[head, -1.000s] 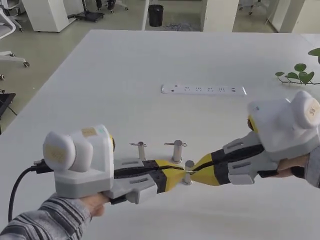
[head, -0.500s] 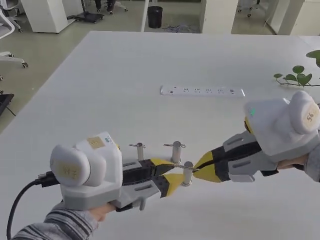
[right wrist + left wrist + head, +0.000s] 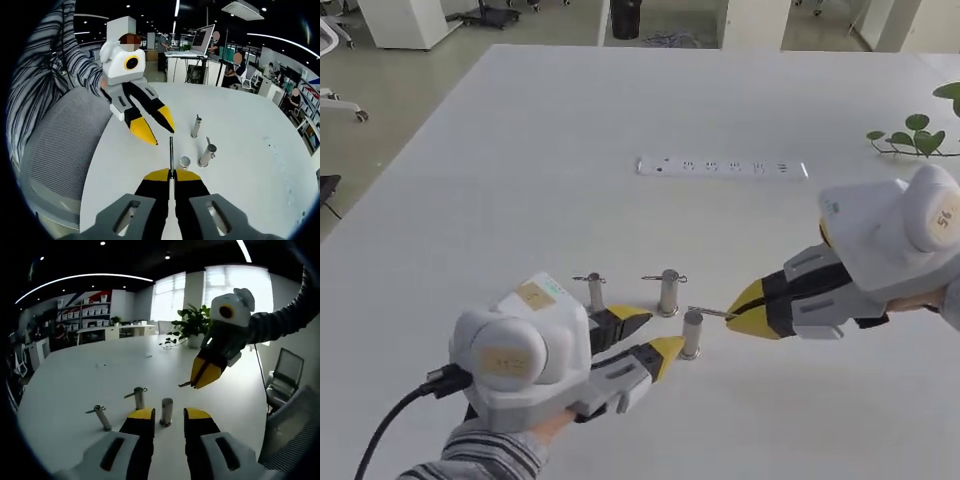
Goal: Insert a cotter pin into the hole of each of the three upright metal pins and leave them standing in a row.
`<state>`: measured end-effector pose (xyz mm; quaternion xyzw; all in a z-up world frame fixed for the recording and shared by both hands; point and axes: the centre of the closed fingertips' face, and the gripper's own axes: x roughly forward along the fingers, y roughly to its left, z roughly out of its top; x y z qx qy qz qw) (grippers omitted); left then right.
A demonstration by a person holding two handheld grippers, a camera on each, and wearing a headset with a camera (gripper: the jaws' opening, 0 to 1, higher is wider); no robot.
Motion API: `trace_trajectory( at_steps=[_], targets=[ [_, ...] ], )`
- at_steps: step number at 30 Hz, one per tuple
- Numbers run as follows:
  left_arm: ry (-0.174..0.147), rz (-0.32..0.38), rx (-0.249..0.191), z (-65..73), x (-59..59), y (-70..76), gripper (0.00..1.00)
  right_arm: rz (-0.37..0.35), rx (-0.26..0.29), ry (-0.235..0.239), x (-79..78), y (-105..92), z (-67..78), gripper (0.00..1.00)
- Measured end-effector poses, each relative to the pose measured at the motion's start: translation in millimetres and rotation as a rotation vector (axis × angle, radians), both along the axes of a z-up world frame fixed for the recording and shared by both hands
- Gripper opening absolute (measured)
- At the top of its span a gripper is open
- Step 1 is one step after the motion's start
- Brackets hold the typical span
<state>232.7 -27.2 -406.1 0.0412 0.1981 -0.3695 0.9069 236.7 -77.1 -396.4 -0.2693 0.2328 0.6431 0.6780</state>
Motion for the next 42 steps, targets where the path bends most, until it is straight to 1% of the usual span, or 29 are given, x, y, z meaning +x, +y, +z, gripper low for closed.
trace_trajectory(
  at_steps=[2, 3, 6, 11, 13, 14, 15, 16, 18, 20, 25, 27, 29, 32, 38, 42],
  targets=[
    [-0.004, -0.003, 0.02, -5.2, 0.7, -2.6, 0.17, -0.002, -0.011, -0.004, 3.9, -3.5, -2.9, 0.0],
    [-0.004, 0.008, 0.029, -8.4, 2.4, -3.3, 0.19, -0.001, -0.017, -0.005, 5.2, -4.9, -4.4, 0.0],
    [0.001, 0.018, 0.028, -13.9, 6.0, -7.1, 0.19, 0.008, -0.052, -0.018, 10.8, -10.7, -11.9, 0.0],
    [0.001, 0.021, 0.043, -21.7, 12.9, -16.6, 0.19, 0.017, -0.086, -0.024, 16.2, -15.9, -21.0, 0.0],
    [0.012, 0.023, 0.05, -26.1, 15.2, -19.3, 0.19, 0.025, -0.097, -0.021, 17.3, -17.4, -25.0, 0.0],
    [0.013, 0.031, 0.061, -29.2, 17.4, -19.8, 0.18, 0.031, -0.107, -0.022, 18.0, -18.4, -27.8, 0.0],
    [0.013, 0.036, 0.085, -33.0, 19.3, -18.8, 0.19, 0.037, -0.115, -0.021, 18.3, -19.0, -29.9, 0.0],
    [0.017, 0.039, 0.097, -35.6, 20.2, -18.6, 0.19, 0.041, -0.121, -0.021, 18.5, -19.6, -31.5, 0.0],
    [0.024, 0.044, 0.092, -39.4, 22.9, -20.8, 0.2, 0.048, -0.134, -0.022, 20.2, -20.5, -35.5, 0.0],
    [0.029, 0.045, 0.101, -43.2, 24.6, -22.4, 0.19, 0.053, -0.144, -0.023, 22.4, -20.9, -39.0, 0.0],
    [0.044, 0.042, 0.106, -49.0, 28.4, -26.3, 0.2, 0.069, -0.162, -0.028, 26.5, -20.4, -45.8, 0.0],
    [0.039, 0.044, 0.113, -50.0, 30.3, -27.6, 0.2, 0.07, -0.16, -0.025, 27.2, -19.4, -46.3, 0.0],
    [0.047, 0.047, 0.109, -52.1, 32.8, -29.5, 0.2, 0.079, -0.168, -0.027, 27.6, -19.4, -48.9, 0.0],
    [0.05, 0.048, 0.124, -55.8, 35.7, -31.7, 0.19, 0.087, -0.177, -0.025, 27.9, -19.9, -51.6, 0.0],
    [0.066, 0.054, 0.134, -61.2, 37.3, -32.4, 0.16, 0.089, -0.173, -0.022, 29.9, -18.6, -52.3, 0.0],
    [0.07, 0.056, 0.131, -62.4, 38.7, -34.4, 0.14, 0.094, -0.164, -0.026, 29.7, -15.6, -50.0, 0.0]
  ],
)
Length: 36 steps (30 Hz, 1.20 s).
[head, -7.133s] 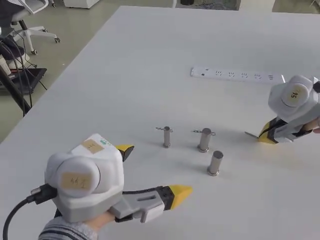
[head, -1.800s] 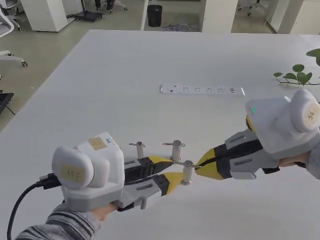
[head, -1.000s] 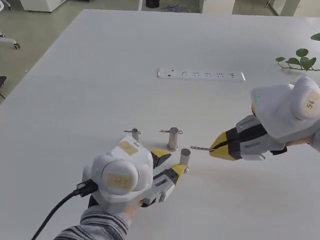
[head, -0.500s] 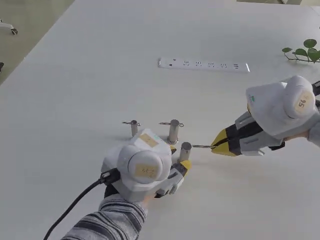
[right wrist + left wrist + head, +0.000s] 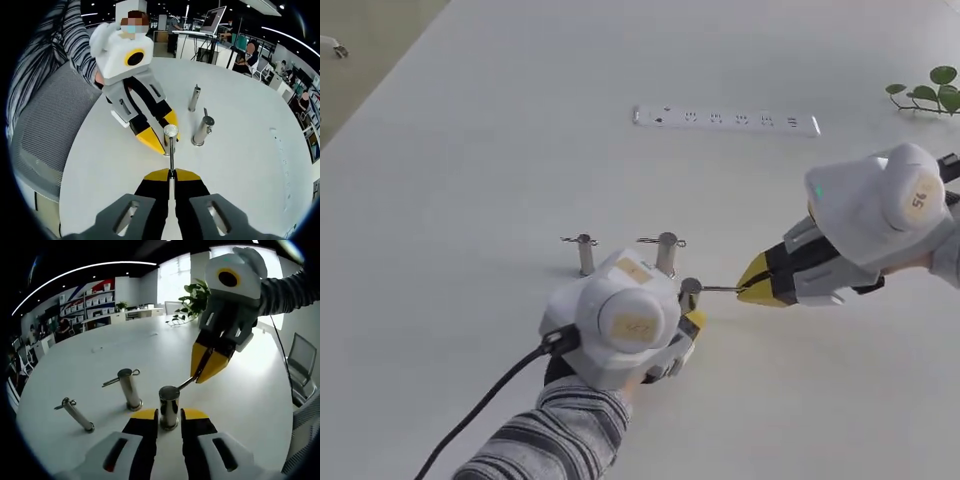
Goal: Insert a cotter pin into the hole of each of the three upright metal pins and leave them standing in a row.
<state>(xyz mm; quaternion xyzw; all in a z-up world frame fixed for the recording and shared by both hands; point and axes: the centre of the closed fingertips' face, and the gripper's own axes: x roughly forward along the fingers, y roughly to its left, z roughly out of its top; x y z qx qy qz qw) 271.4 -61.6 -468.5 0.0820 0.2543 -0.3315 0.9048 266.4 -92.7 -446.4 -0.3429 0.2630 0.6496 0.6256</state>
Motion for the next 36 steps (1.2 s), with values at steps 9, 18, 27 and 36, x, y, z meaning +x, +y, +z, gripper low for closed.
trace_trajectory(
  at_steps=[9, 18, 27, 36],
  targets=[
    [-0.012, -0.029, 0.014, -0.4, 1.6, -1.0, 0.1, 0.015, 0.016, -0.003, -1.1, 7.6, 1.8, 0.0],
    [-0.004, 0.004, -0.001, -2.5, 2.6, -2.2, 0.1, 0.0, 0.027, 0.022, -5.0, 21.2, 2.2, 0.0],
    [0.044, 0.095, -0.05, -4.1, 0.9, -0.5, 0.11, -0.047, 0.025, 0.047, -8.6, 28.6, 2.0, 0.0],
    [0.048, 0.109, -0.05, -6.0, 0.4, -0.6, 0.11, -0.038, 0.032, 0.015, -9.1, 32.4, 0.4, 0.0]
  ],
)
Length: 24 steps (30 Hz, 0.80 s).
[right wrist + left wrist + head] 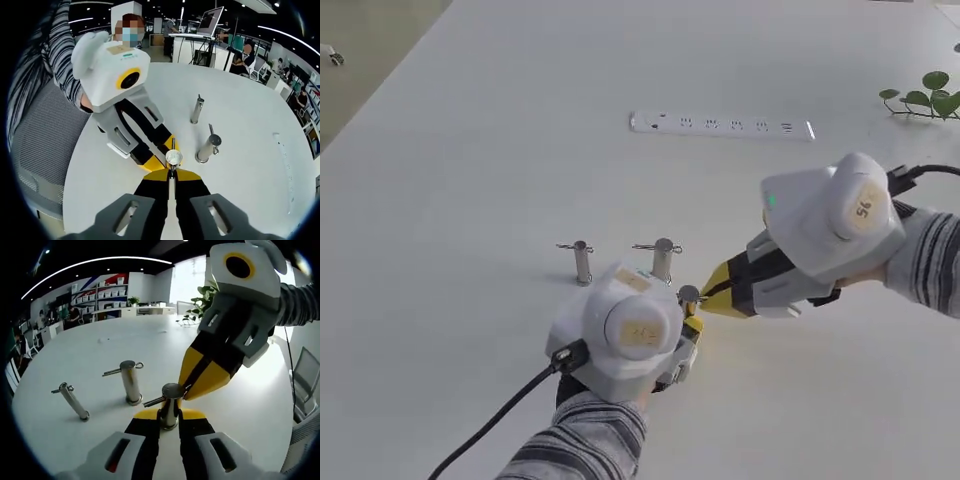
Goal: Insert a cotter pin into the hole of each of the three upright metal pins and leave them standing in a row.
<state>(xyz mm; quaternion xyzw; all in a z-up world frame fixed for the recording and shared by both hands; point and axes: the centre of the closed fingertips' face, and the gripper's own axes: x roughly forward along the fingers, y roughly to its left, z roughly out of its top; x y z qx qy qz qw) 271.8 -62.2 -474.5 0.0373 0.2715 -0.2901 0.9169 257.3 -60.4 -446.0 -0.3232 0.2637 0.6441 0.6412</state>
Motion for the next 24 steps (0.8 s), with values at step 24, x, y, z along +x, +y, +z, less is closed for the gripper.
trace_trajectory(
  at_steps=[24],
  targets=[
    [0.007, 0.007, 0.0, -0.4, -0.8, 0.8, 0.11, -0.101, 0.044, 0.05, 2.7, -9.2, 4.3, 0.0]
  ],
)
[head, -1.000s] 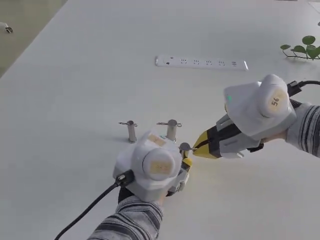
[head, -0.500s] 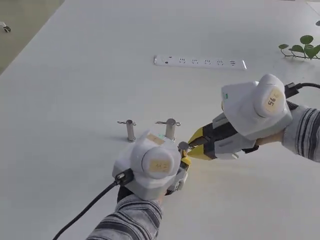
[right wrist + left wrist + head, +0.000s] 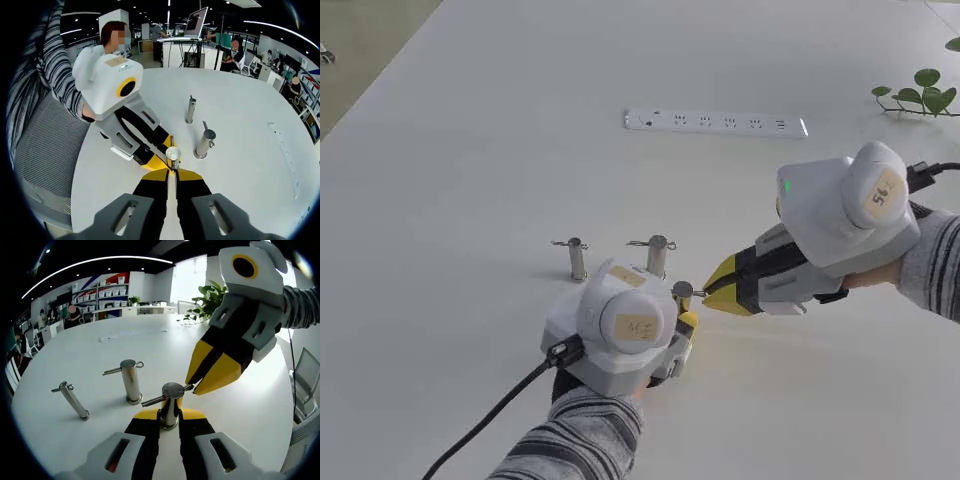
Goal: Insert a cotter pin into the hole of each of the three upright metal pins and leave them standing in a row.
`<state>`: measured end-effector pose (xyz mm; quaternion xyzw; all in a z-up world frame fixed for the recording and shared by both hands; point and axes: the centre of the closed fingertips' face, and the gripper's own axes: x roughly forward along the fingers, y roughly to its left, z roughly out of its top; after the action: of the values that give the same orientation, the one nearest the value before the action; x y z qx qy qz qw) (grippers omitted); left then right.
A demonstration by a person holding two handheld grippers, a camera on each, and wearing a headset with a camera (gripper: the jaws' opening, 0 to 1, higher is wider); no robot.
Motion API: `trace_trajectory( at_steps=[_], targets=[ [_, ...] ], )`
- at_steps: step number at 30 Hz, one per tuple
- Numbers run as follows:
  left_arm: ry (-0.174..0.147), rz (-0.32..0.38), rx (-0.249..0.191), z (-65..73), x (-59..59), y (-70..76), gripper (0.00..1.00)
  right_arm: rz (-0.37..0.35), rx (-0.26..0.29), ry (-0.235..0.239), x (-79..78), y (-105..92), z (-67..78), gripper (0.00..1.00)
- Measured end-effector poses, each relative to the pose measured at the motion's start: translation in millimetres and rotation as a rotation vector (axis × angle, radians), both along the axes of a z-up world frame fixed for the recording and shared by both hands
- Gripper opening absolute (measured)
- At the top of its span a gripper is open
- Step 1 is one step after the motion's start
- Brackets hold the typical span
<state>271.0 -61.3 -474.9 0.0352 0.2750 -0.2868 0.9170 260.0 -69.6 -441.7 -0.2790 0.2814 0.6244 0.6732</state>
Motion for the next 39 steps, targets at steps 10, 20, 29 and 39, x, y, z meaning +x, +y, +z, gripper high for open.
trace_trajectory(
  at_steps=[10, 20, 29, 39],
  targets=[
    [0.005, 0.006, -0.004, -0.7, 0.0, -0.1, 0.11, 0.017, -0.007, -0.019, -1.8, 5.9, 3.4, 0.0],
    [0.011, 0.011, -0.007, -1.7, 0.7, -0.3, 0.11, 0.034, -0.013, -0.034, -2.2, 11.2, 4.0, 0.0],
    [0.029, 0.002, 0.011, -2.1, -2.2, 4.4, 0.24, 0.003, -0.012, -0.005, -1.7, 11.2, 2.1, 0.05],
    [0.006, -0.052, 0.039, 10.7, -9.6, 16.2, 0.41, -0.041, 0.01, 0.011, -1.6, 22.5, 2.0, 0.17]
  ],
)
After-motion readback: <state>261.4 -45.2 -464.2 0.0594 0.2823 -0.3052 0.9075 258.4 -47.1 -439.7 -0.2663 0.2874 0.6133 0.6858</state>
